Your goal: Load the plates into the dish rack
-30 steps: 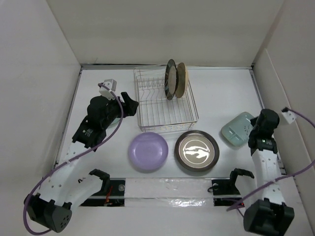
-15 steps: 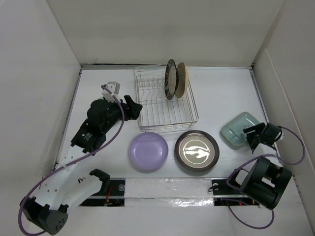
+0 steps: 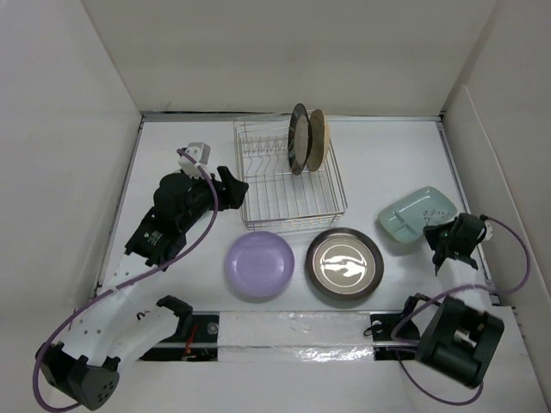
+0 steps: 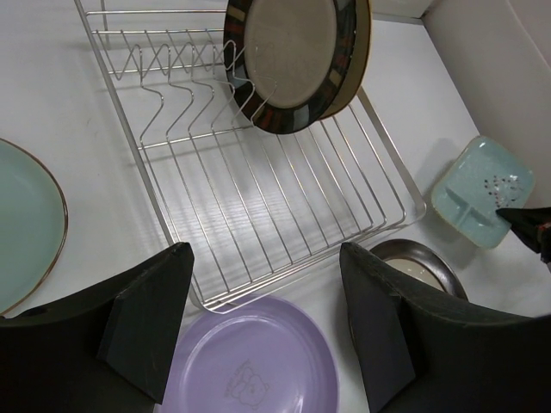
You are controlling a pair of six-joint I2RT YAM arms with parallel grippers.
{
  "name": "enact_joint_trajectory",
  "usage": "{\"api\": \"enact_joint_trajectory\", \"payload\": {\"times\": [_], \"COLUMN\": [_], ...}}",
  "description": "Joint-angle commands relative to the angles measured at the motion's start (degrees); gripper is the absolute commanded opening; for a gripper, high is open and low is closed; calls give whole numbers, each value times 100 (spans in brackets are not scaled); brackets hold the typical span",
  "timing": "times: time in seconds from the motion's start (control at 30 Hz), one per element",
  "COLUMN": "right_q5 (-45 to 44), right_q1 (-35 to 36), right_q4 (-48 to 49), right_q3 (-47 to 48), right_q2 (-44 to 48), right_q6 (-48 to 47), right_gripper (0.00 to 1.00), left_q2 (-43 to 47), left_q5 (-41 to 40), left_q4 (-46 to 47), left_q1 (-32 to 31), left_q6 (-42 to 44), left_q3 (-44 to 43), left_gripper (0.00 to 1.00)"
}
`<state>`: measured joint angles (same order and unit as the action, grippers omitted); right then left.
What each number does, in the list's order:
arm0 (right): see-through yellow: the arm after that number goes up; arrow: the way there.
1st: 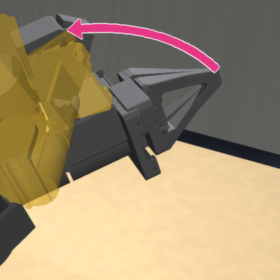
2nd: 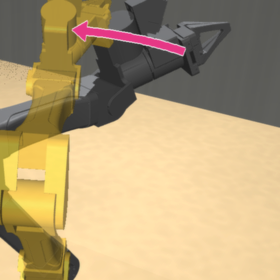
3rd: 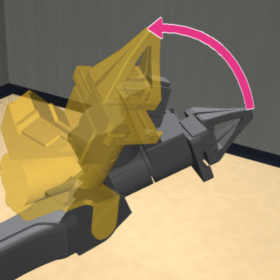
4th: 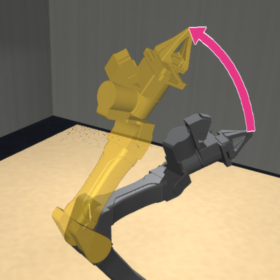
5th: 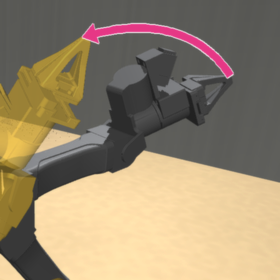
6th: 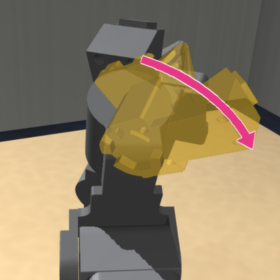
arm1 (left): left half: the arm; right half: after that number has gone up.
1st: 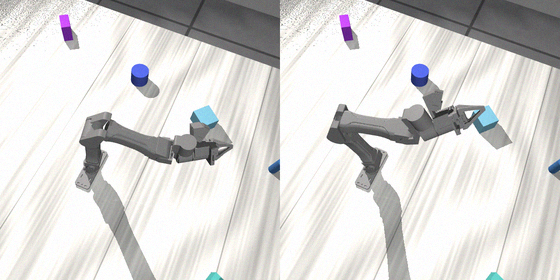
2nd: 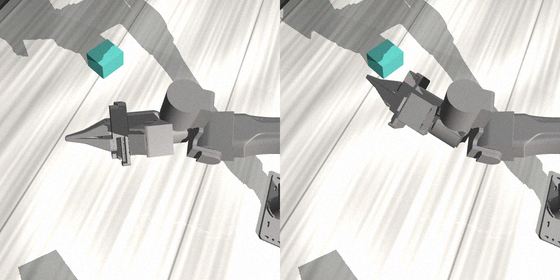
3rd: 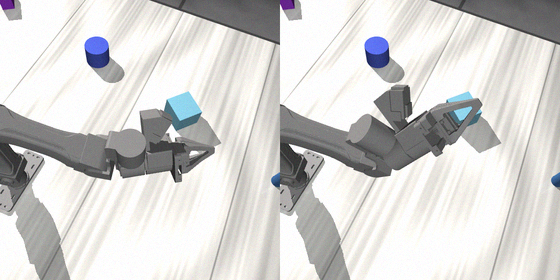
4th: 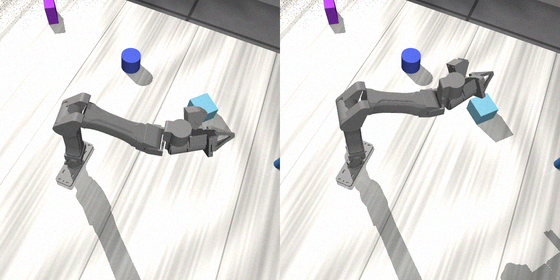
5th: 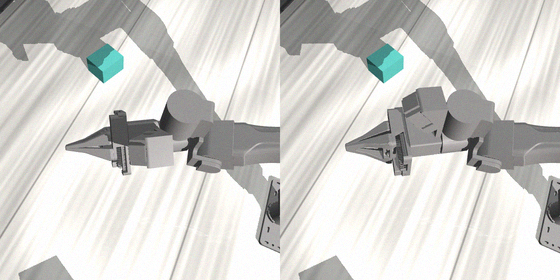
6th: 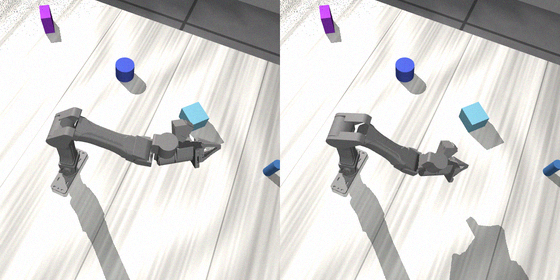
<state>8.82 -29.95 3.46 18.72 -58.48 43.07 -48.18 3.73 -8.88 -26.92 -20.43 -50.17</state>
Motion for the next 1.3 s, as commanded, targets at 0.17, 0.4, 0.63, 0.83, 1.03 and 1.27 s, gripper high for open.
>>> {"api": "enact_joint_trajectory", "payload": {"times": [0.17, 0.4, 0.63, 0.83, 1.03, 1.27], "right_q5": [-1856, -3184, -3755, -4230, -4643, -5188], "right_q1": [1982, 4672, 5991, 6484, 6932, 7074], "right_q4": [-872, -2357, -5263, -5219, -4819, -4925], "right_q3": [2694, 6902, 12343, 13320, 12919, 13245], "right_q2": [1359, -939, -4683, -5561, -5893, -6738], "right_q6": [-682, -2413, -3260, -3358, -3340, -3516], "right_gripper": [0, 0, 0, 0, 0, 0], "left_q2": [-103, -77, -86, -68, -95, -68], "left_q5": [-118, -276, -197, -188, -170, -171], "left_q4": [124, 97, 115, 124, 133, 133], "left_q1": [-15, -15, -15, 37, 37, 37], "left_q6": [65, 83, 91, 91, 83, 74], "left_q3": [-19, -10, -28, -10, -19, -1], "left_gripper": [66, 66, 65, 65, 65, 65]}}
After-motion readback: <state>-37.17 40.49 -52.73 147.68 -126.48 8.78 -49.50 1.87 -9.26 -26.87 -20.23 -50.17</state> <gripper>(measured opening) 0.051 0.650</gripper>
